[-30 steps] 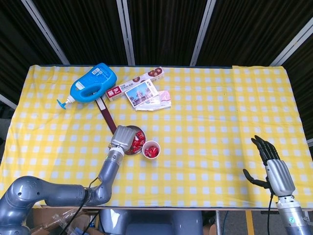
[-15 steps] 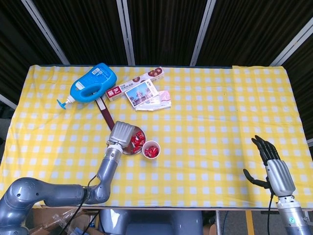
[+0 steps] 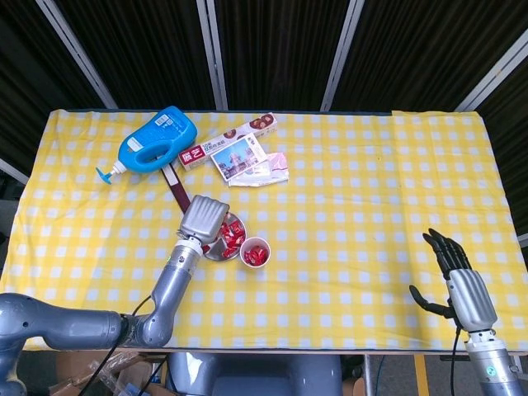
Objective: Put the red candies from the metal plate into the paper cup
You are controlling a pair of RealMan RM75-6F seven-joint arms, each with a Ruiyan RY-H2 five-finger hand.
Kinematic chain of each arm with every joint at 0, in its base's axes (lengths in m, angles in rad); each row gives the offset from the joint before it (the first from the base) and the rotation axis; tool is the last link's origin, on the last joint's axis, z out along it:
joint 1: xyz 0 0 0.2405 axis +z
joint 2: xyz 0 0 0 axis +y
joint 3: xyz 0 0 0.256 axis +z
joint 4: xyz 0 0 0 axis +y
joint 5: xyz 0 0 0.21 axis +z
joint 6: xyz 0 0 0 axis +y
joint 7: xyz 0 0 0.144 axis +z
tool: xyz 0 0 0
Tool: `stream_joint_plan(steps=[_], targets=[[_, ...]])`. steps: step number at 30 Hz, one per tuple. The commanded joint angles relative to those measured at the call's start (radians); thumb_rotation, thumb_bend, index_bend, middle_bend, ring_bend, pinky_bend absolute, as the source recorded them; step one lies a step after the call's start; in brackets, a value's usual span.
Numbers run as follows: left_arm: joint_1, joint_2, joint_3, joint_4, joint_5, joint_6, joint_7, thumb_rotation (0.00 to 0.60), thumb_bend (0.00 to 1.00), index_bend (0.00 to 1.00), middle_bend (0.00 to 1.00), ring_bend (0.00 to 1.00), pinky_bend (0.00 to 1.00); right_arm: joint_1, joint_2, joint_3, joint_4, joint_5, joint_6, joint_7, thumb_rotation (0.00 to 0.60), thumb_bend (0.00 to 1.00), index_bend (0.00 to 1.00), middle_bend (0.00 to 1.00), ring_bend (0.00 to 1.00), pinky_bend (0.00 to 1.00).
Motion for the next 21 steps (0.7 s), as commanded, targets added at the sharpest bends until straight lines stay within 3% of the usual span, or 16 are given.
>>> stream_joint_plan(steps=[1,9,21], targets=[[-0.017,0.026,-0.023,-0.058,0.015,0.011,0.011,0.600,0.41,0.58,0.65,0.91,0.99,0.000,0.000,0.000,0.000,0.001,-0.001,-0.001,0.600,0.39,0.00,0.00,0.00,0.00],[-0.060,-0.007,-0.026,-0.109,0.026,0.005,0.029,0.600,0.41,0.58,0.65,0.91,0.99,0.000,0.000,0.002,0.000,0.007,-0.003,-0.004,0.600,0.39,0.00,0.00,0.00,0.00],[-0.092,-0.077,0.008,-0.069,-0.004,0.003,0.051,0.600,0.40,0.56,0.65,0.91,0.99,-0.001,0.003,0.001,-0.002,0.001,0.000,0.003,0.600,0.39,0.00,0.00,0.00,0.00]])
